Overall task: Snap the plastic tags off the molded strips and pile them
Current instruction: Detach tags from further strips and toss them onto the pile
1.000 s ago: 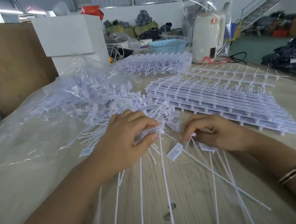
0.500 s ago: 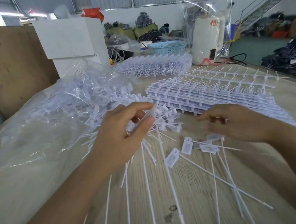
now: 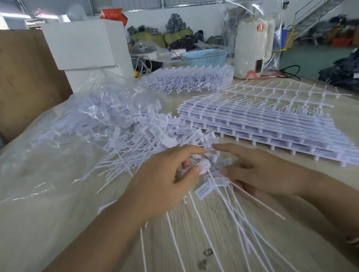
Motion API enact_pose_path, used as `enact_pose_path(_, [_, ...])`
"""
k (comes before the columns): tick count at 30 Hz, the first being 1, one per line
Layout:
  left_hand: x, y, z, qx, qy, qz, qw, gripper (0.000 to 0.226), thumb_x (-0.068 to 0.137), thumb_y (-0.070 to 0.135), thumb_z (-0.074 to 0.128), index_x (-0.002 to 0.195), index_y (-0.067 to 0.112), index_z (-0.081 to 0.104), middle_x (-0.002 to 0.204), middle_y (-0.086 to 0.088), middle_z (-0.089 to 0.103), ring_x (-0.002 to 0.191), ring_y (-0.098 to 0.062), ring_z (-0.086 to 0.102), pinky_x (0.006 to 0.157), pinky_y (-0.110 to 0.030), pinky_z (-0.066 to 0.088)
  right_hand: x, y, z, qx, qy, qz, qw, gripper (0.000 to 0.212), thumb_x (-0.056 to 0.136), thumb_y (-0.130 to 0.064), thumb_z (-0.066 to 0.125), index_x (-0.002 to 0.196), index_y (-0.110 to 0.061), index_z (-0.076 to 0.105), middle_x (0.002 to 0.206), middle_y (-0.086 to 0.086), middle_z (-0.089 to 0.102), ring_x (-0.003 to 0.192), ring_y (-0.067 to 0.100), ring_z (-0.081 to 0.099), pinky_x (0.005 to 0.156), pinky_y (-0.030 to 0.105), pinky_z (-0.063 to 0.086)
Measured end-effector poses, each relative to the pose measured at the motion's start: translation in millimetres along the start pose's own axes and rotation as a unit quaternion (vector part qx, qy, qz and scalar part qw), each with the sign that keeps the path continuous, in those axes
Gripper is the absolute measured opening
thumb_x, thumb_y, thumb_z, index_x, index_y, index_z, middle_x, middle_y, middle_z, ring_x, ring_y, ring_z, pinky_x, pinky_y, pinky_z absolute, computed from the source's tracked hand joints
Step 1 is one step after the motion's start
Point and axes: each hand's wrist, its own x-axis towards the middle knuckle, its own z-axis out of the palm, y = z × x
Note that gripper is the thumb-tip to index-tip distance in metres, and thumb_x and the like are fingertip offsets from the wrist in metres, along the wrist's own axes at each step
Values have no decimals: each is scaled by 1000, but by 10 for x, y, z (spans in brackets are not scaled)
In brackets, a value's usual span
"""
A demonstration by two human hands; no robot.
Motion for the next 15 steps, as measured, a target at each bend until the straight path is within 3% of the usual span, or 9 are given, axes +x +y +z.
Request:
enact_pose_path(2, [-13,-18,-23,-33,-11,-32,999,33,87,21,48,117,33,54,76,20,54,48,-5,44,49,-14,32,-1,-7,-1,31,51,-13,998,41,94,-26,53,132,-37,42,52,-11,61,45,1,51,51,11,39])
enact_pose_path(5, [-12,23,-41,-56,-29,-36,997,36,82,10,45,110,32,50,76,34,51,49,-5,43,50,-16,34,-1,-92,34,-85,176,-159,968,42,91,-16,58,126,-38,49,59,-14,53,52,0,47,53,9,36])
enact_pose_path(7, [-11,45,-24,-66,-40,-18,997,41,86,1,48,102,38,44,74,32,52,50,-5,43,50,-15,34,10,-156,104,-186,161,-261,934,57,84,-12,64,133,-34,46,83,-17,53,69,-3,49,64,12,41])
enact_pose_path(9, [-22,31,-3,-90,-48,-25,995,37,88,0,50,100,35,44,67,20,51,52,-5,42,51,-18,33,41,-138,182,-274,146,-314,897,61,76,-12,75,132,-23,52,99,-2,60,83,6,57,69,28,49])
enact_pose_path(12, [-30,26,-5,-129,-54,-54,989,32,92,7,53,108,33,46,78,14,55,60,-10,49,56,-23,39,90,-134,205,-305,191,-348,866,33,76,-16,77,109,-17,71,93,2,69,73,16,65,64,34,51])
enact_pose_path(15, [-11,16,-35,-93,-60,-66,992,29,93,19,54,119,31,49,90,15,56,66,2,54,60,-12,41,93,-96,119,-292,224,-336,867,19,85,-15,63,99,-11,75,85,6,70,67,23,65,55,38,52])
